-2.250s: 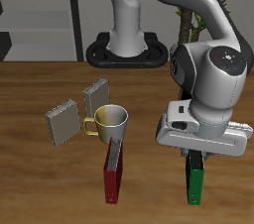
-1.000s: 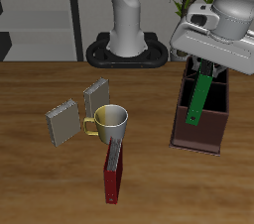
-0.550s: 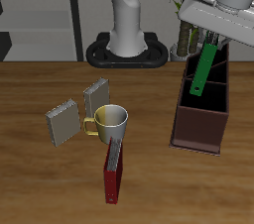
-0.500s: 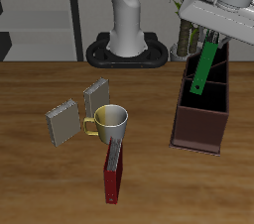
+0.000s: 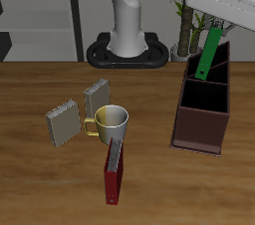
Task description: Place the green book into the left desk caddy's back compartment
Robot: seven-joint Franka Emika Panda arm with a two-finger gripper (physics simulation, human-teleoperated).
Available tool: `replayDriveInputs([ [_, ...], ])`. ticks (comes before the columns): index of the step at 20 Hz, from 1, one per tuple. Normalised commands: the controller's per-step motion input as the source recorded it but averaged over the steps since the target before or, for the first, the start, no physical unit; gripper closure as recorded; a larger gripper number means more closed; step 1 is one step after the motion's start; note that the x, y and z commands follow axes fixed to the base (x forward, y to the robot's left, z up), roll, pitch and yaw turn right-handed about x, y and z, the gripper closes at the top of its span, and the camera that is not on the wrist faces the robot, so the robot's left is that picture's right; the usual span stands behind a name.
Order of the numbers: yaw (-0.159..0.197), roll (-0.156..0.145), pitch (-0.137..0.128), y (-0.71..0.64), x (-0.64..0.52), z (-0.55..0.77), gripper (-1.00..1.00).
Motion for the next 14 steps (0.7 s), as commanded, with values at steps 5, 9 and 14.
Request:
replayDriveInputs([
  [5,-0.012,-0.026,-0.033,0.13,-0.4,-0.03,1.0],
  [9,-0.023,-0.016,-0.016,0.13,-0.35,-0.07,1.0],
  [14,-0.024,0.008,0.002,0.08,-0.33,-0.1,1.0],
])
